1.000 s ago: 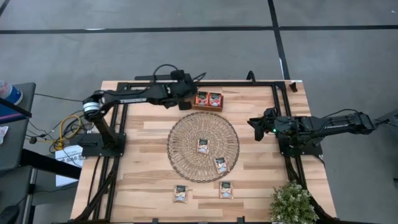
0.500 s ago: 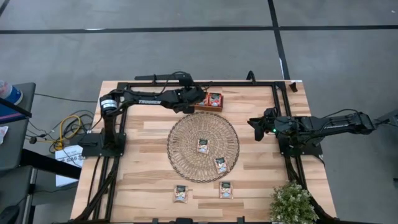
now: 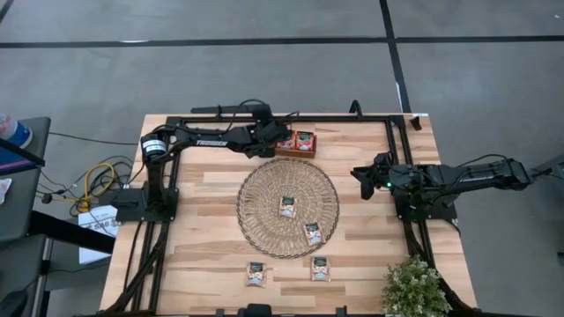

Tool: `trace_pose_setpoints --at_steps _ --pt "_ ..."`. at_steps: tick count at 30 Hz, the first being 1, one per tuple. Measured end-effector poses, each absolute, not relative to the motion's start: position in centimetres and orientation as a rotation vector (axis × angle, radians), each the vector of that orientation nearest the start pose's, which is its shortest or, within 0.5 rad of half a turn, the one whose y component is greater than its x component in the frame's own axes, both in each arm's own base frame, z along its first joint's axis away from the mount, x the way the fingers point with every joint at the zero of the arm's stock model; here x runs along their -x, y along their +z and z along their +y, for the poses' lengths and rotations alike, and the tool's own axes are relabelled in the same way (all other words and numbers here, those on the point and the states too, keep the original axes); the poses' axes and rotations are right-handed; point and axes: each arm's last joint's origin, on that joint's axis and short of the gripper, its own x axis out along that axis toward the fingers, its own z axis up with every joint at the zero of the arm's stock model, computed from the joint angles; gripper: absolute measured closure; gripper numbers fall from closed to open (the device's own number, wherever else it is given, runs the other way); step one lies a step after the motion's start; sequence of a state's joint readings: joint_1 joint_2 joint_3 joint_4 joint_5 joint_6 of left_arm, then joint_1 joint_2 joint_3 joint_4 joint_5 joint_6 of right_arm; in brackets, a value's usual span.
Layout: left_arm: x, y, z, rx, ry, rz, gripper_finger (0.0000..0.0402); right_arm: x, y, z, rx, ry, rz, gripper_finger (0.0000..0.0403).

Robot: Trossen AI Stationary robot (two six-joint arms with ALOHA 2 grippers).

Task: Pick & Place Tea
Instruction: Put the brown tea bag into the left section of the wooden organizer

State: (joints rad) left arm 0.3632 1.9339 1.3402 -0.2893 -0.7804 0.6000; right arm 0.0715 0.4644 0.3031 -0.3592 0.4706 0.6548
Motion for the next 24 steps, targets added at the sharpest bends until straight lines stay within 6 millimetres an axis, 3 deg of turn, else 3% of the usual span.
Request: trace_pose_setpoints --at_steps 14,24 --pt "-36.4 17.5 16.5 -0.705 0.742 1.207 0.0401 -11.7 19.5 -0.5 -0.492 -0.537 0.356 0.031" --pt "-36.5 17.6 16.9 -0.708 0.743 1.183 0.0401 -11.7 19.5 -0.5 -0.492 -0.537 0.356 0.031"
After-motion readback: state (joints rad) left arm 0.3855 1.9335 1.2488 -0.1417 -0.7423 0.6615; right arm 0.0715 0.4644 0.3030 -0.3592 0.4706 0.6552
